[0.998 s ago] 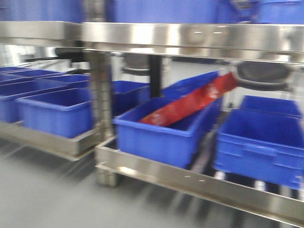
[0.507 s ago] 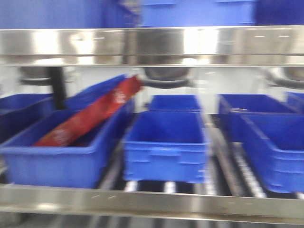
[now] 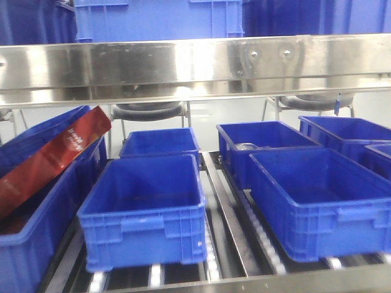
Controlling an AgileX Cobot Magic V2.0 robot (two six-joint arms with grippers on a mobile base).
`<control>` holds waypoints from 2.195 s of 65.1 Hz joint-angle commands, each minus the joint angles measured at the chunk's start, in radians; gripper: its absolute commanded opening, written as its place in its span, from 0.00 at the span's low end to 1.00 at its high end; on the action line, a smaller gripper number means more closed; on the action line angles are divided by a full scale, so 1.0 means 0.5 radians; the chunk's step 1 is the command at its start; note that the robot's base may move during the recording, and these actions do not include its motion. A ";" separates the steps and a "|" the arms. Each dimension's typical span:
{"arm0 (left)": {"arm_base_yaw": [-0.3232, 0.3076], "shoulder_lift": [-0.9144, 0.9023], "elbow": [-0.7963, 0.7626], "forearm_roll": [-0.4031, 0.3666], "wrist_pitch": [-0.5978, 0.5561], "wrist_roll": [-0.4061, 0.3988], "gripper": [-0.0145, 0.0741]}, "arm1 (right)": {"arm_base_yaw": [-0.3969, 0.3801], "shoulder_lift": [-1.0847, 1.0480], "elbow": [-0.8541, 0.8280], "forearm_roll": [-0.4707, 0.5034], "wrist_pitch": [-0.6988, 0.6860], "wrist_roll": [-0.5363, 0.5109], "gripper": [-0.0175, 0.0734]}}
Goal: Place valve from conveyor to right shelf box
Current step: 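Drive the base up to the shelf rack of blue boxes, then lower both held valves into a blue box on the shelf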
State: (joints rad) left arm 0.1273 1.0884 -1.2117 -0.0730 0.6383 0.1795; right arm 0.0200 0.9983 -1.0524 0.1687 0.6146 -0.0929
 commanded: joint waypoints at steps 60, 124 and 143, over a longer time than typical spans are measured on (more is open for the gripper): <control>-0.010 -0.025 -0.011 -0.010 -0.110 -0.014 0.04 | -0.001 -0.028 -0.033 -0.001 -0.144 -0.007 0.02; -0.010 -0.025 -0.011 -0.010 -0.110 -0.014 0.04 | -0.001 -0.028 -0.033 -0.001 -0.144 -0.007 0.02; -0.010 -0.025 -0.011 -0.010 -0.110 -0.014 0.04 | -0.001 -0.028 -0.033 -0.001 -0.144 -0.007 0.02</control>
State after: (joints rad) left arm 0.1259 1.0741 -1.2153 -0.0825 0.5887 0.1730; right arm 0.0263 0.9907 -1.0589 0.1864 0.5956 -0.0923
